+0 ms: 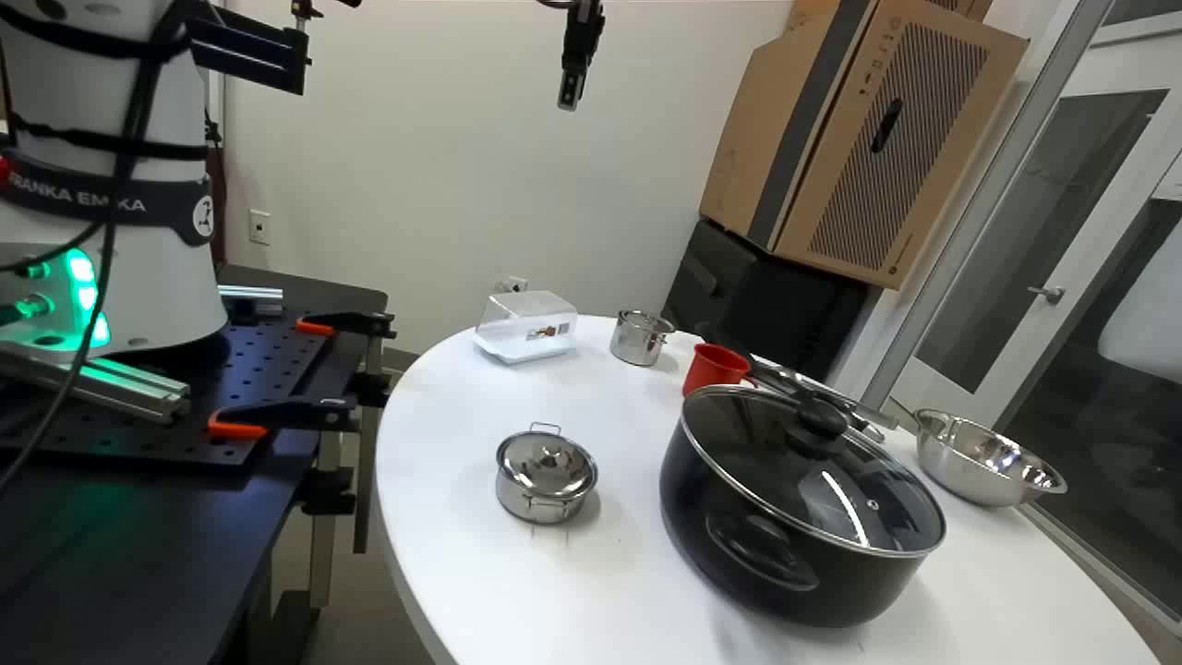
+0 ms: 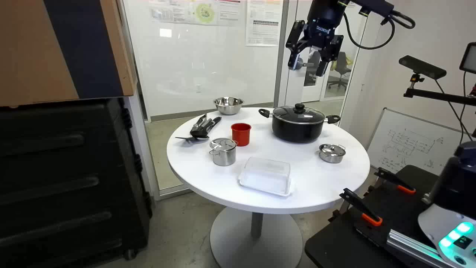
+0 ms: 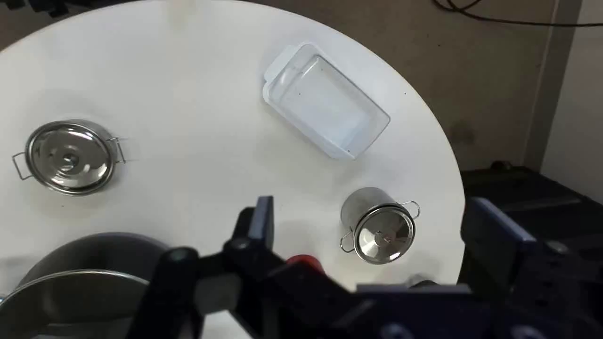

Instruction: Put the clear bowl on the table

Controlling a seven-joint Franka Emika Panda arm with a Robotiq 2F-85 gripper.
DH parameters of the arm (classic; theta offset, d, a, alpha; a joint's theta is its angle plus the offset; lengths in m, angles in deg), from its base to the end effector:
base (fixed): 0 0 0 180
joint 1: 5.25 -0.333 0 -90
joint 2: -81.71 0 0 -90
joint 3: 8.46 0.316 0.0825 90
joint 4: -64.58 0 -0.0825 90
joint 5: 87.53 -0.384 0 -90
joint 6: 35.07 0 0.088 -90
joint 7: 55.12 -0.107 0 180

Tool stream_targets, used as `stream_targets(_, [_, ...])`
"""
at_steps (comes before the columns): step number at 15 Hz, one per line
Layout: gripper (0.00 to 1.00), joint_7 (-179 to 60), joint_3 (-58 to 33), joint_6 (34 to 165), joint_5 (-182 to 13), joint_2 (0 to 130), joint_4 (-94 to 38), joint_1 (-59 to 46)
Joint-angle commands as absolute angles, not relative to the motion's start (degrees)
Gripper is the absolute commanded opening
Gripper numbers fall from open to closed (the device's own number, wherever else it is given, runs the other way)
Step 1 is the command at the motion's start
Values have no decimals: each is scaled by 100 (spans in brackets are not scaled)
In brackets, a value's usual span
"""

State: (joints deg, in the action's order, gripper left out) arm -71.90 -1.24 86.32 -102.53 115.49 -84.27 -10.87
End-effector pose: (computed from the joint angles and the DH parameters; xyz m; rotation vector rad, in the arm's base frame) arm 0.3642 0.0958 0.4558 -2.9408 0.3109 -0.0998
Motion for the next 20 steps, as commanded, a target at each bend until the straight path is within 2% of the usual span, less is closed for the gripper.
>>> stream_targets(1, [100, -7179, -104, 8613, -10264, 11551, -8416, -1061])
stream_targets(6, [100, -5734, -372, 8282, -10174, 11164, -8224, -1334])
stream_targets(11, [100, -4690, -229, 8669, -9882, 10428, -8290, -1534])
stream_targets(17, [100, -4315, 108, 8844, -8686, 9365, -8165, -1618])
stream_targets(18, [100, -4436, -1, 8804, -9055, 9732, -8370, -1651])
stream_targets(20, [100, -4428, 68, 8828, -8838, 9484, -8308, -1649])
